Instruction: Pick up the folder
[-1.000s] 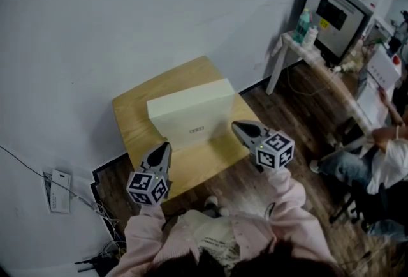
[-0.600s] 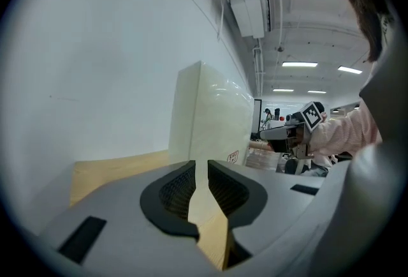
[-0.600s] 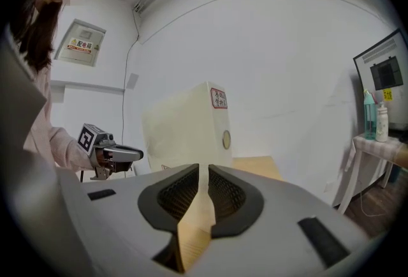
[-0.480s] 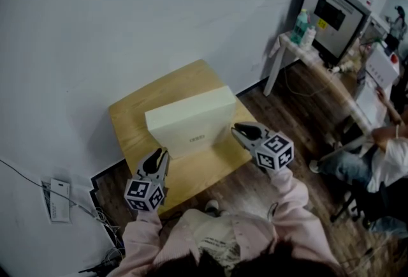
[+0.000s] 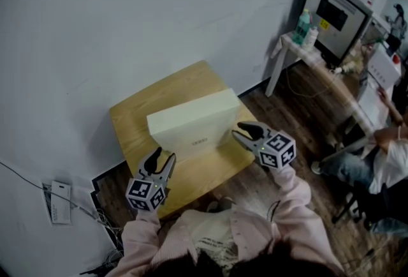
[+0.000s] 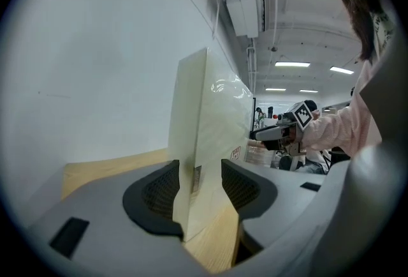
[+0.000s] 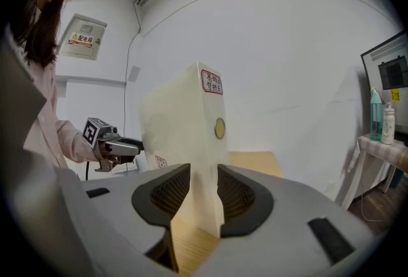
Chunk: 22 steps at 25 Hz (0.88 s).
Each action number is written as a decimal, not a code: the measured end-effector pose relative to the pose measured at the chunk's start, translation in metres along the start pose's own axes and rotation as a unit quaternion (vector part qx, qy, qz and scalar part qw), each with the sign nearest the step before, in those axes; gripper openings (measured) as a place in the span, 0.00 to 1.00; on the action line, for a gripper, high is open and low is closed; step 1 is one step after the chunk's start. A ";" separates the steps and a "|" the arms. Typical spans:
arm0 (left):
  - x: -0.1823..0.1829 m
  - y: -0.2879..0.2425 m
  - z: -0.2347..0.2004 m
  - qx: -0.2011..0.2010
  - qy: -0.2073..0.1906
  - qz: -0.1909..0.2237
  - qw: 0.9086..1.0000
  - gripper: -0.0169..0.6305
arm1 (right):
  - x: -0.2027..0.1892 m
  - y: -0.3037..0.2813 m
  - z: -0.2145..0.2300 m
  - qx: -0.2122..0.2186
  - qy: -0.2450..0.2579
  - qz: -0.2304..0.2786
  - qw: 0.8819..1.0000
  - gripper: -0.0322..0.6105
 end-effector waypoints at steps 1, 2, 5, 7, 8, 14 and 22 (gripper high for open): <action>0.000 -0.001 0.000 -0.001 0.000 0.000 1.000 0.35 | 0.000 -0.002 0.001 0.008 -0.001 -0.004 1.000 0.28; 0.001 -0.003 -0.001 -0.002 0.001 0.001 1.000 0.36 | 0.000 -0.004 0.002 0.015 0.000 -0.007 1.000 0.29; 0.002 -0.011 -0.002 -0.009 0.006 0.003 1.000 0.39 | 0.000 -0.008 0.008 0.040 0.005 -0.019 0.999 0.31; 0.002 -0.015 -0.003 -0.014 0.010 0.001 1.000 0.42 | 0.000 -0.012 0.011 0.057 0.004 -0.028 0.998 0.36; 0.001 -0.016 -0.004 -0.015 0.012 0.000 1.000 0.44 | -0.001 -0.014 0.013 0.066 0.005 -0.032 0.997 0.38; -0.003 -0.020 -0.006 -0.019 0.021 -0.010 1.000 0.53 | -0.003 -0.025 0.022 0.102 -0.002 -0.041 0.994 0.44; -0.013 -0.023 -0.012 -0.029 0.027 -0.037 0.999 0.61 | -0.006 -0.042 0.027 0.155 -0.013 -0.056 0.986 0.52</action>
Point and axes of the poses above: the fingertips, and each gripper's own axes: y backward along the fingers, z to its right, x out of its top, the point moved 8 cm from there along y, backward along the fingers, and after that the axes turned 15 degrees about z, right-handed, at the moved point
